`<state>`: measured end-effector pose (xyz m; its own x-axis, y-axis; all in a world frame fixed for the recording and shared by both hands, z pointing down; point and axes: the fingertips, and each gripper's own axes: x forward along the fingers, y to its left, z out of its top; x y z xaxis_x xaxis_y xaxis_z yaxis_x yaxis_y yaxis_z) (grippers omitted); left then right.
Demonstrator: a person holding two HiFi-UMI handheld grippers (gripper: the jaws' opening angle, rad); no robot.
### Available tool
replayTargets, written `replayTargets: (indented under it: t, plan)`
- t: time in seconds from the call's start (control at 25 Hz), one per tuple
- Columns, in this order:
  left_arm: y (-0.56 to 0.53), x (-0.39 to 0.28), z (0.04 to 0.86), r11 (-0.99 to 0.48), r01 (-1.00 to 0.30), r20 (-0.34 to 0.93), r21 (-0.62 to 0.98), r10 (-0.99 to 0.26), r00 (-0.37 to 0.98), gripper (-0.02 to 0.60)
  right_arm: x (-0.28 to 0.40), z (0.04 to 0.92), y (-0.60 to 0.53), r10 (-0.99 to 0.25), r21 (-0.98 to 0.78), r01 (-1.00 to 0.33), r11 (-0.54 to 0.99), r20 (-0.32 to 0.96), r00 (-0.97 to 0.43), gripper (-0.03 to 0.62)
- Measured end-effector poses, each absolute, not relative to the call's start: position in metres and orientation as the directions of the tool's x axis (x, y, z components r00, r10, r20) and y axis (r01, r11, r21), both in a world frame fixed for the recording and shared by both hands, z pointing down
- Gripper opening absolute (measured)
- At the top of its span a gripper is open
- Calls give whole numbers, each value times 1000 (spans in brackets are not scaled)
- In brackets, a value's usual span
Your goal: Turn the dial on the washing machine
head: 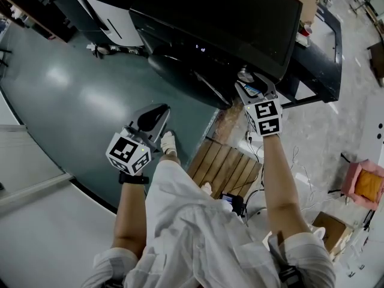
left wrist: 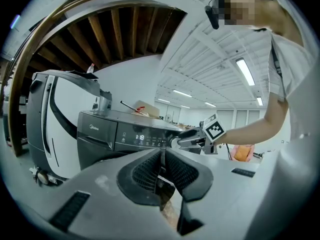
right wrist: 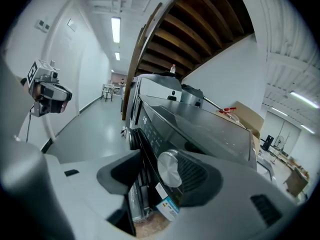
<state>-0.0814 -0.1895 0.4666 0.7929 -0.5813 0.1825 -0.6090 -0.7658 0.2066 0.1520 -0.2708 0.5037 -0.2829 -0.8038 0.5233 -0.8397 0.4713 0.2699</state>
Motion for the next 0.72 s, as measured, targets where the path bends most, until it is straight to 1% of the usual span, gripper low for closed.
replayTargets:
  t: [0.36, 0.44, 0.52, 0.6, 0.72]
  plan:
    - [-184, -79, 469, -765, -607, 185, 213, -579, 794, 29, 159, 510, -263, -815, 223, -877, 425, 516, -264, 256]
    - [-183, -79, 469, -766, -606, 186, 215, -578, 795, 29, 161, 515, -260, -803, 201, -881, 429, 532, -270, 258]
    - [-183, -79, 470, -765, -606, 187, 216, -577, 795, 29, 157, 524, -255, -772, 181, -871, 457, 567, -287, 235]
    - [-183, -80, 470, -765, -607, 187, 214, -578, 795, 29, 152, 532, -252, -760, 190, -861, 472, 584, -287, 242]
    - [-182, -82, 468, -765, -608, 184, 213, -580, 793, 29, 145, 524, -252, -785, 203, -863, 462, 547, -292, 245]
